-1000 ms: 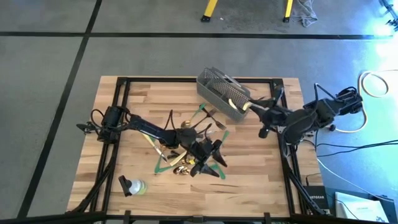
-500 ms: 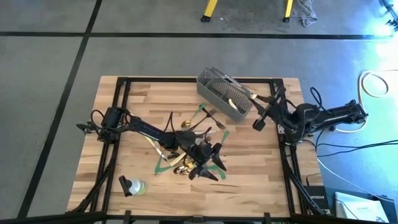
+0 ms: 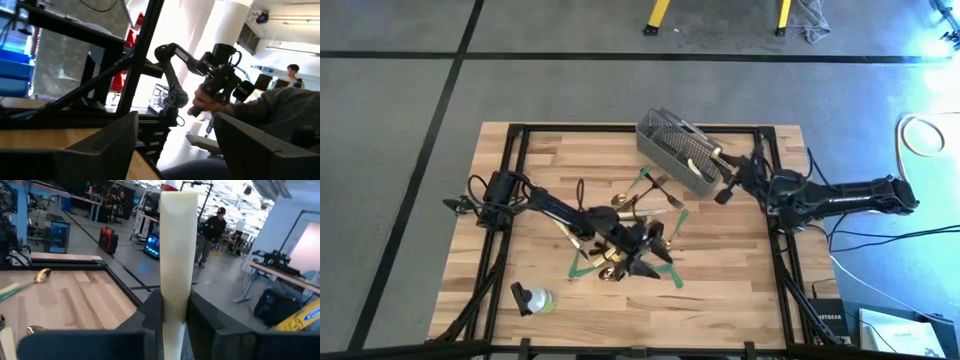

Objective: Sort silverware
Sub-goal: Put the yellow knife into the gray organizer

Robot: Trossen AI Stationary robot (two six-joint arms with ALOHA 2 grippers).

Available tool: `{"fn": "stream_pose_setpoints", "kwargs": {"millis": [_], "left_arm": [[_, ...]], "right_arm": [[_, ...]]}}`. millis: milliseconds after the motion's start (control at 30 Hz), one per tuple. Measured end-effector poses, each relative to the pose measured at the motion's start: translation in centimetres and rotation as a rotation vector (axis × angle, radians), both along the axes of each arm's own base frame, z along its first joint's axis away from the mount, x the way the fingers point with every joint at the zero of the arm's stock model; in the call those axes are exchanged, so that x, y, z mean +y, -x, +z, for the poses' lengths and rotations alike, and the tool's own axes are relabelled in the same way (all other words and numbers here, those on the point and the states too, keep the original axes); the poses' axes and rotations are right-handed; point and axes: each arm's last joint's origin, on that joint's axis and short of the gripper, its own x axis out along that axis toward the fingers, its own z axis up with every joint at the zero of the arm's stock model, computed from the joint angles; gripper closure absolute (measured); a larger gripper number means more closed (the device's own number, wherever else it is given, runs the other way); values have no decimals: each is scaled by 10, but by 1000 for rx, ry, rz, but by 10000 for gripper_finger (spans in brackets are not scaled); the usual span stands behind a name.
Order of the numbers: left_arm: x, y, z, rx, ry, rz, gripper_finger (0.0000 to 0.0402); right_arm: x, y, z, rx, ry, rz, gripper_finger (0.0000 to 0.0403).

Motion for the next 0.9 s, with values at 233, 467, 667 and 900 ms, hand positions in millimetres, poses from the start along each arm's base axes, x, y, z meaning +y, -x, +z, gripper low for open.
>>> {"fn": "stream_pose_setpoints", "kwargs": {"millis": [233, 467, 667, 900], "left_arm": [[21, 28, -24, 9, 92, 117, 157], [37, 47, -37, 28, 145, 162, 157], [43, 50, -41, 46, 143, 182, 157], [47, 50, -42, 60, 152, 194, 157]], "right_arm": [[-9, 2, -20, -43, -77, -22, 361], [-9, 3, -31, -65, -85, 13, 361], [-9, 3, -38, -12, -113, 11, 336], [-8, 2, -39, -32, -162, 63, 320]]}}
